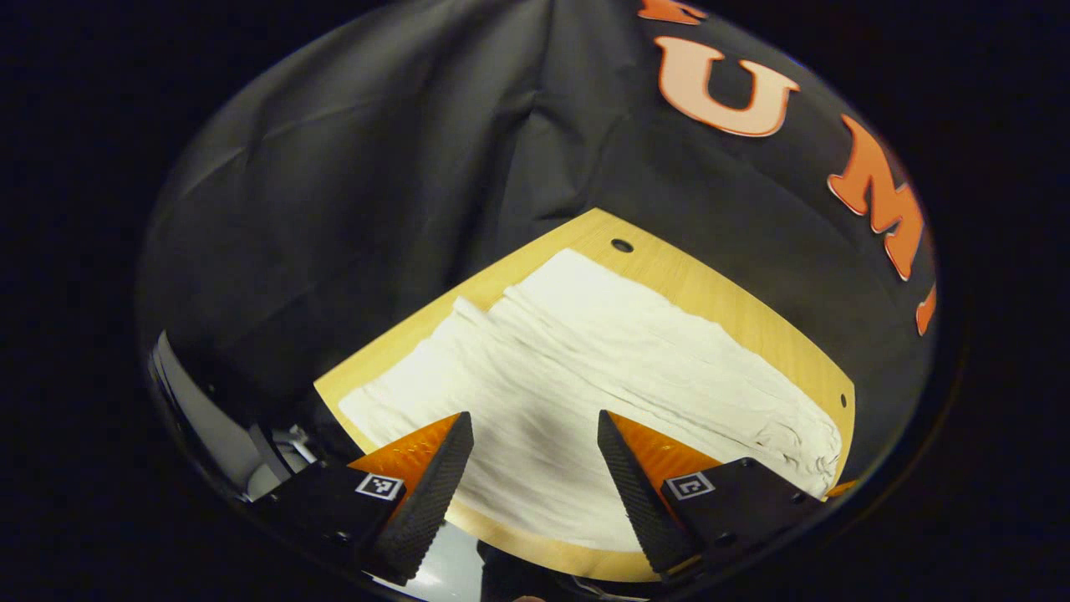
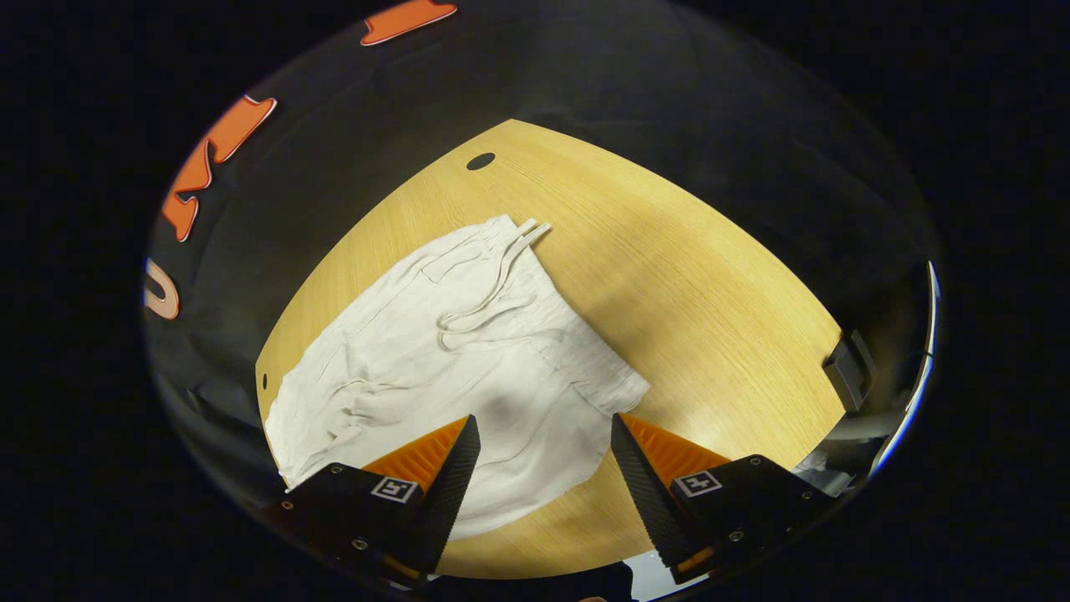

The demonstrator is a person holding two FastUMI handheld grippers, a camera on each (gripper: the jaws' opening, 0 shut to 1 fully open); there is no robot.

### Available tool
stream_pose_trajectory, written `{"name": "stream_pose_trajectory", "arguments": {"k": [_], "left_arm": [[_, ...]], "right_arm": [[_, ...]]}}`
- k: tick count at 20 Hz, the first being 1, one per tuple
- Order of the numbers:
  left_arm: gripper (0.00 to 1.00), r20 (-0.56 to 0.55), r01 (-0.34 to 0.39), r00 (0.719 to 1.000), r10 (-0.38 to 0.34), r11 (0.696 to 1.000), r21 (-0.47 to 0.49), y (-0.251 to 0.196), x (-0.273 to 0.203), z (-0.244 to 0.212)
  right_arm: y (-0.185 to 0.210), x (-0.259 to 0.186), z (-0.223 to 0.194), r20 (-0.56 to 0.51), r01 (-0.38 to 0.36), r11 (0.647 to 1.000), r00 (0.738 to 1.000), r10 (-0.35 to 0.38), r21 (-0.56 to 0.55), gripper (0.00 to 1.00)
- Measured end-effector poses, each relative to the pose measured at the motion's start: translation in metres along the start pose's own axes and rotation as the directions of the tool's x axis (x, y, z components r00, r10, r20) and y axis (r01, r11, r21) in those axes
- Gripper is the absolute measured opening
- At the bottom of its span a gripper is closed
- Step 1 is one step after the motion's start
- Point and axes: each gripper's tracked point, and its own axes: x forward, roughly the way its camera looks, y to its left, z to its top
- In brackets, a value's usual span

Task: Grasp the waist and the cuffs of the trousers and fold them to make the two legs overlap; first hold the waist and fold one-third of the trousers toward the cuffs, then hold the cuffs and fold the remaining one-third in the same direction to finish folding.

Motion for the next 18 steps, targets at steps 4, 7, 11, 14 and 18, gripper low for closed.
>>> {"name": "stream_pose_trajectory", "arguments": {"k": [4,7,11,14,18], "left_arm": [[0.99,-0.083,-0.039,0.996,0.030,0.992,-0.116,0.011,-0.002,-0.014],[0.98,-0.133,-0.066,0.990,0.039,0.976,-0.207,0.013,-0.003,-0.018],[0.98,-0.195,-0.074,0.981,0.004,0.932,-0.355,0.014,-0.003,-0.025],[0.99,-0.225,-0.083,0.974,-0.020,0.894,-0.440,0.013,-0.006,-0.024],[1.00,-0.233,-0.088,0.972,-0.033,0.866,-0.492,0.018,-0.005,-0.020]], "right_arm": [[-0.002,0.007,-0.001,-0.023,0.030,0.999,0.999,-0.029,0.027,0.94],[-0.007,0.010,-0.001,-0.035,0.059,0.998,0.998,-0.057,0.039,0.94],[-0.011,0.016,-0.003,-0.047,0.069,0.993,0.997,-0.065,0.099,0.93],[-0.004,0.021,-0.008,-0.074,0.043,0.984,0.997,-0.030,0.172,0.94],[-0.011,0.020,-0.008,-0.072,0.069,0.984,0.996,-0.058,0.167,0.93]]}}
